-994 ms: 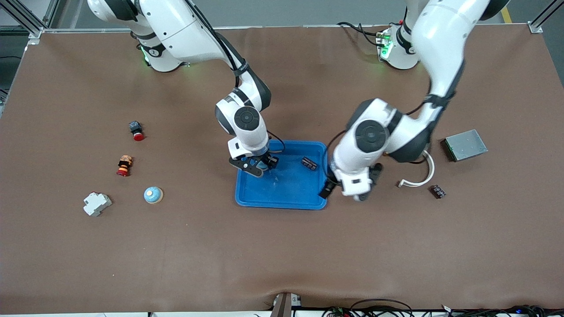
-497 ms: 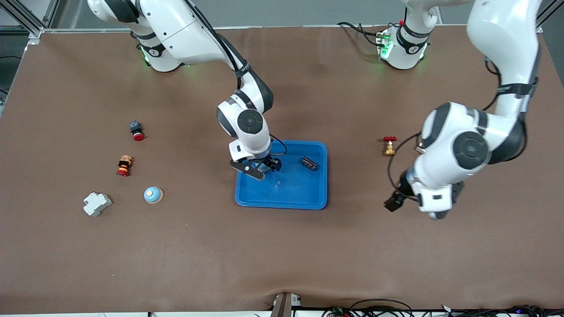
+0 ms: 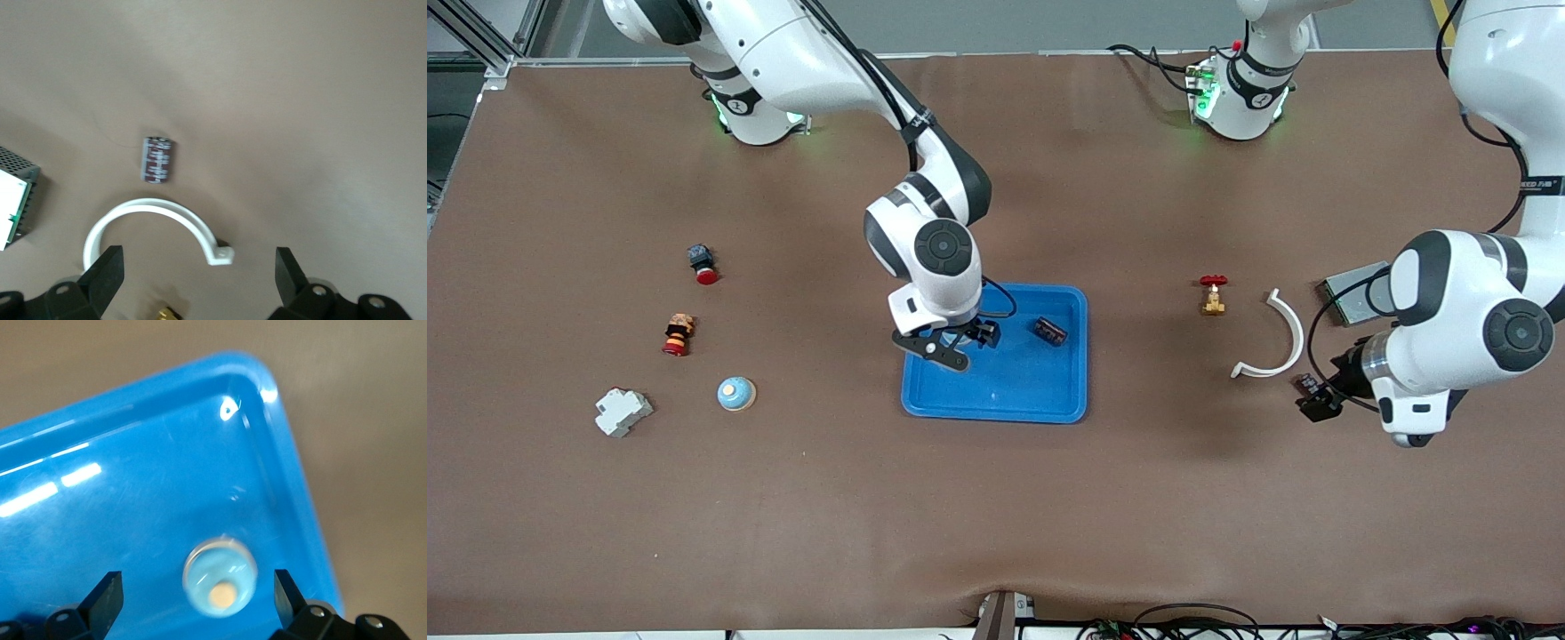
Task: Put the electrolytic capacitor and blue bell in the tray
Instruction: 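Open the left gripper over the tray while the right gripper lowers the bell, then reach the right gripper to the bell while the left gripper reaches the capacitor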
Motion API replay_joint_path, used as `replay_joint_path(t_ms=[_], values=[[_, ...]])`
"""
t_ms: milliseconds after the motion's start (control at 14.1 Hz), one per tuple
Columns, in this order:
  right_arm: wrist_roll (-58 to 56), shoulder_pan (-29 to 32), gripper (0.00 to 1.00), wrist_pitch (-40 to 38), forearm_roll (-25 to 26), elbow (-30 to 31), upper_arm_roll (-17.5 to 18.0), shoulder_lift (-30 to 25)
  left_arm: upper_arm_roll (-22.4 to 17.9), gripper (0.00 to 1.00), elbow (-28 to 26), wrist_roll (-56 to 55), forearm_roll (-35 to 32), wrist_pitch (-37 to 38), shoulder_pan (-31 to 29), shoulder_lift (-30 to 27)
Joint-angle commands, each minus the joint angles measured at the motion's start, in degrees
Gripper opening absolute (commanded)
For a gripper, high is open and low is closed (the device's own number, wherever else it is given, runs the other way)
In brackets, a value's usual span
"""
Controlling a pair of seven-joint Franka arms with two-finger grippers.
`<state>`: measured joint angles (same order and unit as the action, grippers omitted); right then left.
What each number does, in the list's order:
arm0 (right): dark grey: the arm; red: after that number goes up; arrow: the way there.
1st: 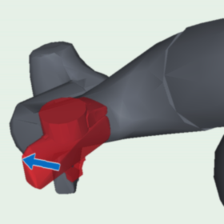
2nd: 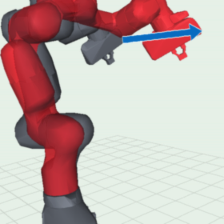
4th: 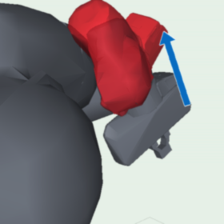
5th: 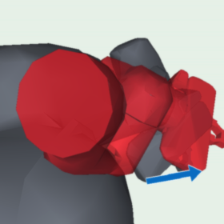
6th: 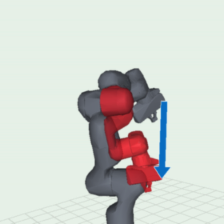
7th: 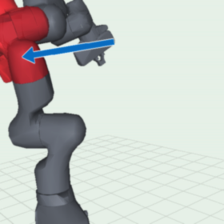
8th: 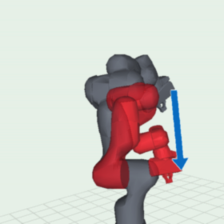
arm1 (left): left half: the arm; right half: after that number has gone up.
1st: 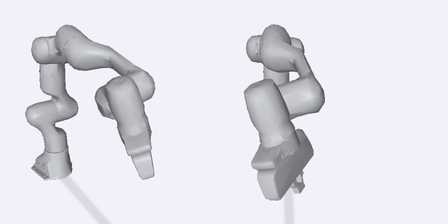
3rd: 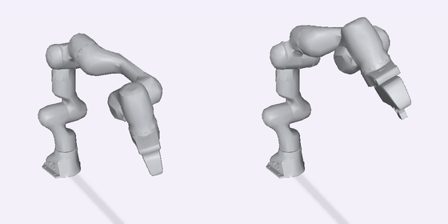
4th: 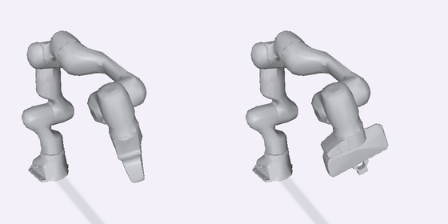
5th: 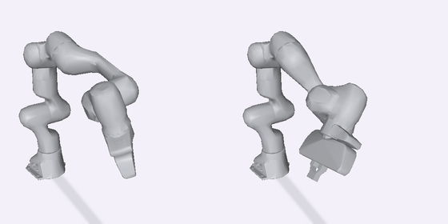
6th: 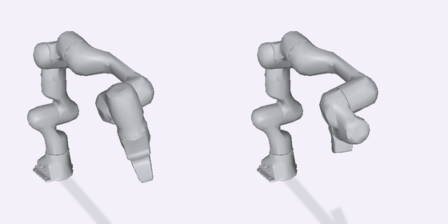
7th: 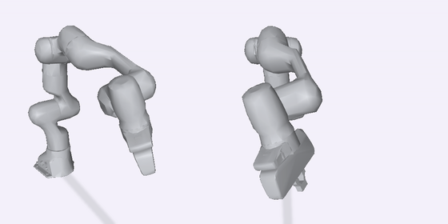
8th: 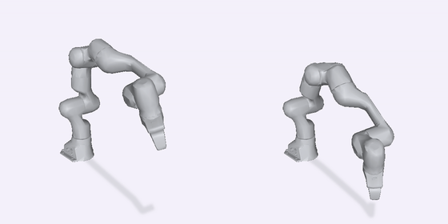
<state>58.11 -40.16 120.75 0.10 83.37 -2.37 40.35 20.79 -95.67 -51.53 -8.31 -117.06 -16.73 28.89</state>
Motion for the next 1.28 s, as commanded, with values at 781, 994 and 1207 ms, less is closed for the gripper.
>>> replay_joint_path(t_ms=[781, 994, 1207], values=[[-38.67, 24.16, 1.0, 7.35, 1.13, 14.33, 0.35, -10.81, 0.39, 1.0, -3.2, 0.91, -11.29, -4.67, -3.13, 3.54], [-46.75, 28.72, 1.0, 14.24, 1.13, 18.66, 0.35, -10.73, 0.48, 1.0, -3.2, 2.75, -11.29, -4.58, -3.13, 3.63], [-53.87, 32.24, 1.0, 14.6, 1.13, 19.63, 0.35, -10.82, 0.48, 1.0, -2.94, 4.25, -11.29, -4.67, -3.13, 4.51]])
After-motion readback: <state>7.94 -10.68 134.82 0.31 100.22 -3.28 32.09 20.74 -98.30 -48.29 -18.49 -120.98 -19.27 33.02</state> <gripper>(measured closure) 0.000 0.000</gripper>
